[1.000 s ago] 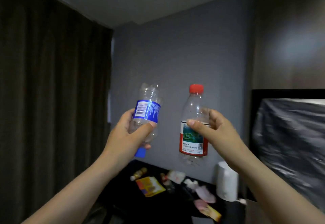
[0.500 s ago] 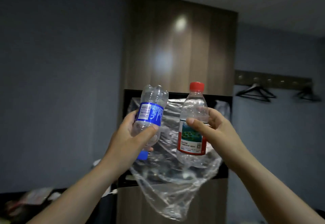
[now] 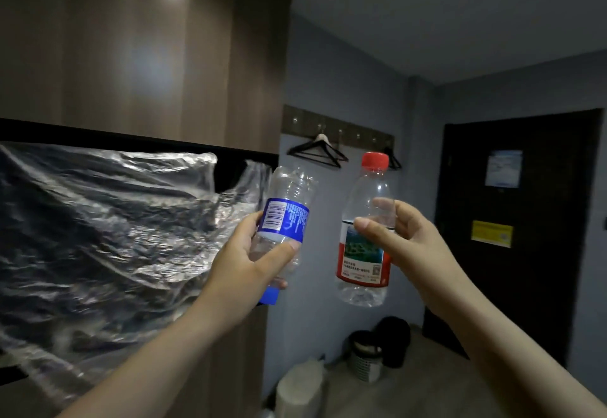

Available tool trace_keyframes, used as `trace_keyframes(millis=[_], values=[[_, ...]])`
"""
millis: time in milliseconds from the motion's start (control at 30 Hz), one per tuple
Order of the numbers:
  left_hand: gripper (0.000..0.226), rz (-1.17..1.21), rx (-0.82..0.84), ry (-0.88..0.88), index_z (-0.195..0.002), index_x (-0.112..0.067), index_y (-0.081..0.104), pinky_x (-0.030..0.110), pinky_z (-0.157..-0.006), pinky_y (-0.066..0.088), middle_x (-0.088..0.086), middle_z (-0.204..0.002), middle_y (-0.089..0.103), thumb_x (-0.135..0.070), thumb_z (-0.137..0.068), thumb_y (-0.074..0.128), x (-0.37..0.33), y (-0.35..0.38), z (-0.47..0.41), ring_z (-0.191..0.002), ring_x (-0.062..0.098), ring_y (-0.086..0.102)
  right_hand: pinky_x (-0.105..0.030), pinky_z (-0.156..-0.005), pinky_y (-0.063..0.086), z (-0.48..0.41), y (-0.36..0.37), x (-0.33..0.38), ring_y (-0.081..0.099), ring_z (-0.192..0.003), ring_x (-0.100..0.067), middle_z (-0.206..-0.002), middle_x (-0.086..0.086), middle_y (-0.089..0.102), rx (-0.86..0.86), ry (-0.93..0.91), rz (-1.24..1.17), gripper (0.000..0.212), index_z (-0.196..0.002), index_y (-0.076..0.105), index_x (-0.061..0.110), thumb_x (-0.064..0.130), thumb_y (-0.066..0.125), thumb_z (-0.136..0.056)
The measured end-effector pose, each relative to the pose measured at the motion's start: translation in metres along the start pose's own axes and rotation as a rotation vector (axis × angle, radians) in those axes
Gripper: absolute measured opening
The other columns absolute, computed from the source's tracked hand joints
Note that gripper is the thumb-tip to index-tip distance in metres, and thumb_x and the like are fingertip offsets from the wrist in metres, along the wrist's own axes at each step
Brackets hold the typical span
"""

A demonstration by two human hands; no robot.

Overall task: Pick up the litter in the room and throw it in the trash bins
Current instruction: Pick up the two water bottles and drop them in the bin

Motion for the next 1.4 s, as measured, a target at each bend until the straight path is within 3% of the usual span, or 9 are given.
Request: trace_keyframes(millis=[133, 300, 600, 800, 1000, 1233, 1400], values=[[0.043, 0.040, 0.061, -0.025, -0.110, -0.035, 0.057, 0.028, -0.059, 0.056, 0.000, -0.095, 0.070, -0.035, -0.069, 0.068, 0.042, 0.045, -0.039, -0.078, 0.016, 0.069, -0.022, -0.073, 0.052, -0.017, -0.039, -0.041, 0.069, -0.090, -0.002, -0.102, 0.010, 0.071, -0.081, 0.042, 0.055, 0.058, -0.107, 0.056, 0.040, 0.056, 0.073, -0.055], [0.045, 0.100, 0.162, -0.044, -0.112, -0.034, 0.056, 0.032, -0.062, 0.059, -0.002, -0.098, 0.069, -0.036, -0.069, 0.069, 0.100, 0.085, -0.091, -0.084, 0.020, 0.068, -0.022, -0.076, 0.053, -0.049, -0.066, -0.096, 0.067, -0.097, -0.003, -0.110, 0.009, 0.069, -0.177, 0.069, 0.141, 0.069, -0.120, 0.053, 0.035, 0.057, 0.074, -0.059], [0.047, 0.157, 0.222, -0.105, -0.111, -0.036, 0.055, 0.029, -0.060, 0.058, -0.005, -0.095, 0.069, -0.034, -0.066, 0.068, 0.204, 0.095, -0.206, -0.078, 0.013, 0.069, -0.026, -0.084, 0.053, -0.143, -0.058, -0.195, 0.063, -0.106, -0.008, -0.116, 0.008, 0.064, -0.265, 0.154, 0.286, 0.080, -0.129, 0.049, 0.029, 0.056, 0.072, -0.057], [0.049, 0.170, 0.251, -0.204, -0.112, -0.035, 0.056, 0.034, -0.063, 0.060, -0.005, -0.096, 0.069, -0.035, -0.065, 0.069, 0.288, 0.118, -0.255, -0.082, 0.016, 0.069, -0.022, -0.080, 0.052, -0.185, -0.065, -0.271, 0.062, -0.108, -0.009, -0.119, 0.008, 0.063, -0.282, 0.234, 0.299, 0.066, -0.131, 0.048, 0.028, 0.037, 0.077, -0.072], [0.050, 0.146, 0.272, -0.257, -0.112, -0.035, 0.055, 0.030, -0.059, 0.059, -0.006, -0.096, 0.069, -0.034, -0.064, 0.069, 0.359, 0.163, -0.303, -0.077, 0.011, 0.068, -0.012, -0.063, 0.053, -0.225, -0.099, -0.347, 0.065, -0.097, -0.001, -0.110, 0.012, 0.067, -0.300, 0.266, 0.280, 0.049, -0.113, 0.051, 0.041, 0.035, 0.078, -0.072], [0.049, 0.046, 0.268, -0.281, -0.111, -0.035, 0.054, 0.022, -0.055, 0.054, -0.008, -0.093, 0.068, -0.038, -0.064, 0.066, 0.433, 0.238, -0.370, -0.061, 0.009, 0.066, -0.014, -0.064, 0.052, -0.287, -0.165, -0.453, 0.064, -0.099, -0.004, -0.111, 0.011, 0.064, -0.304, 0.282, 0.209, 0.047, -0.106, 0.049, 0.044, 0.035, 0.078, -0.071], [0.043, 0.030, 0.290, -0.346, -0.106, -0.035, 0.055, 0.025, -0.057, 0.055, -0.006, -0.091, 0.069, -0.038, -0.065, 0.066, 0.487, 0.304, -0.411, -0.061, 0.012, 0.065, -0.016, -0.067, 0.052, -0.326, -0.225, -0.519, 0.065, -0.098, -0.005, -0.111, 0.010, 0.065, -0.325, 0.317, 0.199, 0.048, -0.112, 0.050, 0.038, 0.030, 0.079, -0.073]])
Point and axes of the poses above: each hand's wrist, its own z-axis away from the middle knuckle, its own y-axis out of the palm, x = y × z, the point moved 7 cm from there along -z, towards the middle knuckle
